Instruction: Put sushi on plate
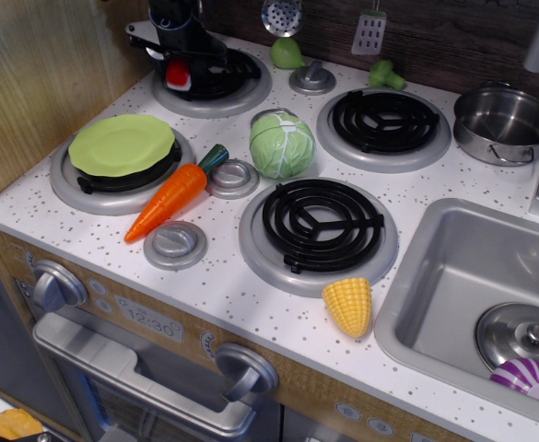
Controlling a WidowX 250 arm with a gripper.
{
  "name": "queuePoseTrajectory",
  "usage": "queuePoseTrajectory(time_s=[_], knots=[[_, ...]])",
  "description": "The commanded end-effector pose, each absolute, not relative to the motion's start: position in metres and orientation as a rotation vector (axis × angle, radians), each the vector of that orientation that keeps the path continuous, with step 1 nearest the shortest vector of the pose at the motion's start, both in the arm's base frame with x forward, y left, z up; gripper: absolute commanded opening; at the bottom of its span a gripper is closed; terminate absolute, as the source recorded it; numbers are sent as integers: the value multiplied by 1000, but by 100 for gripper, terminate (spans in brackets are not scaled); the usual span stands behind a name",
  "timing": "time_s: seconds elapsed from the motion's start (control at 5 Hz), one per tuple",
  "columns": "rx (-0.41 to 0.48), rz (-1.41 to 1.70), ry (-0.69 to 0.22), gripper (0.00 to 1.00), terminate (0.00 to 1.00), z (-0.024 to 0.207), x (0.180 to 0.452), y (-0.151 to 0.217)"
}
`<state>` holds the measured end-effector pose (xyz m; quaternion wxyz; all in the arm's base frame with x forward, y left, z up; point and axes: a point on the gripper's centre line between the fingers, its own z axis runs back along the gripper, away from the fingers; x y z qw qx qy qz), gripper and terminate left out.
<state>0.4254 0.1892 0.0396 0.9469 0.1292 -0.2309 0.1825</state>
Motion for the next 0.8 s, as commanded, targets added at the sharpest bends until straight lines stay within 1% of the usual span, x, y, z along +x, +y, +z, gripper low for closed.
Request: queuePoseTrajectory(time_s=[0.0, 0.2, 0.4, 0.6], knots=[[315, 529, -528, 0, 0, 109, 366, 174], [328, 573, -528, 0, 0, 114, 355, 172], [296, 570, -497, 0, 0, 112, 348, 169], [263, 561, -498, 0, 0, 101, 344, 174]])
